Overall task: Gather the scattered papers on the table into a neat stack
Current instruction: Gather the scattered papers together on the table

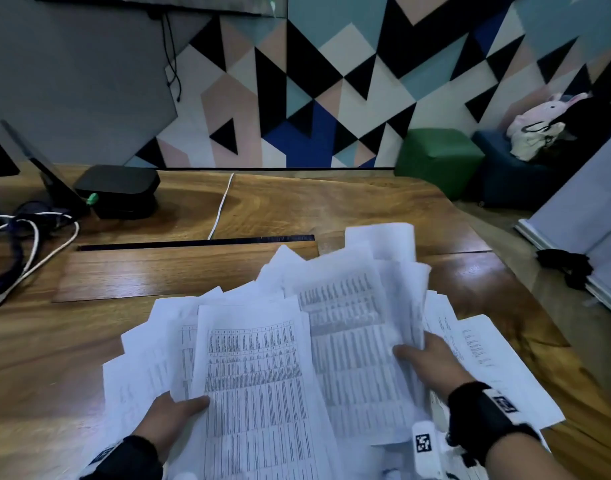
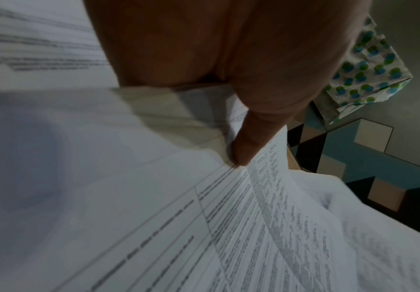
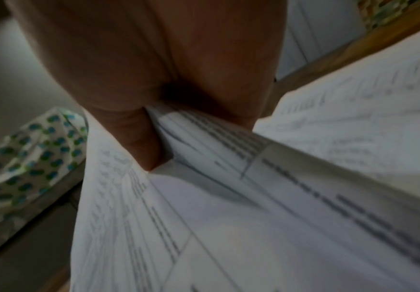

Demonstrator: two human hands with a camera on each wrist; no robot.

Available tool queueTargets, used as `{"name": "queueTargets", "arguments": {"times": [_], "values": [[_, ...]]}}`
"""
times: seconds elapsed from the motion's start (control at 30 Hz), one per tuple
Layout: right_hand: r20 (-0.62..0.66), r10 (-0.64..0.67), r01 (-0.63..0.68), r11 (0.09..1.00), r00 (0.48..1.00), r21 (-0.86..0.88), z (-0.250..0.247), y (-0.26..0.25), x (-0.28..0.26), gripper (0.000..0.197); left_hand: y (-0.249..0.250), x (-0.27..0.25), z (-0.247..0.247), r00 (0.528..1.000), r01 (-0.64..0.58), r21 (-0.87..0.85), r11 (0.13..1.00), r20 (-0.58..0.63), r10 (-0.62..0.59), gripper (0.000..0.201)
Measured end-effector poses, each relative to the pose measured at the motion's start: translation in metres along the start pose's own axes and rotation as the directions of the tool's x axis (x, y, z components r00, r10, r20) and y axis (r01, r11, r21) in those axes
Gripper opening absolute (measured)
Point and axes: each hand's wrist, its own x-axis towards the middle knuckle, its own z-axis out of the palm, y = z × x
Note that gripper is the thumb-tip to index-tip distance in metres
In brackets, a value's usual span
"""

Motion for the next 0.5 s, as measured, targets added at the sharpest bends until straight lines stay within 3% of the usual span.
{"name": "queueTargets", "arguments": {"times": [0.3,0.4,0.43,0.5], "values": [[-0.018,-0.126,0.127,0.979,0.992,0.159,-0.070,-0.030,-0.011,0.015,0.000,0.006,-0.008,0.998,0.007,0.097,0.995,-0.059,-0.001,0.021],[-0.067,-0.099,0.116,0.940,0.993,0.320,-0.083,-0.029,-0.008,0.016,0.006,0.002,-0.011,0.996,-0.016,0.139,0.990,-0.089,0.029,0.010],[-0.080,-0.093,0.117,0.918,0.992,0.380,-0.086,-0.029,-0.006,0.019,0.007,0.002,-0.011,0.993,-0.032,0.140,0.990,-0.106,0.047,0.010],[-0.095,-0.095,0.128,0.878,0.991,0.461,-0.090,-0.027,-0.003,0.047,0.009,-0.005,-0.010,0.988,-0.065,0.132,0.989,-0.129,0.083,0.010]]}}
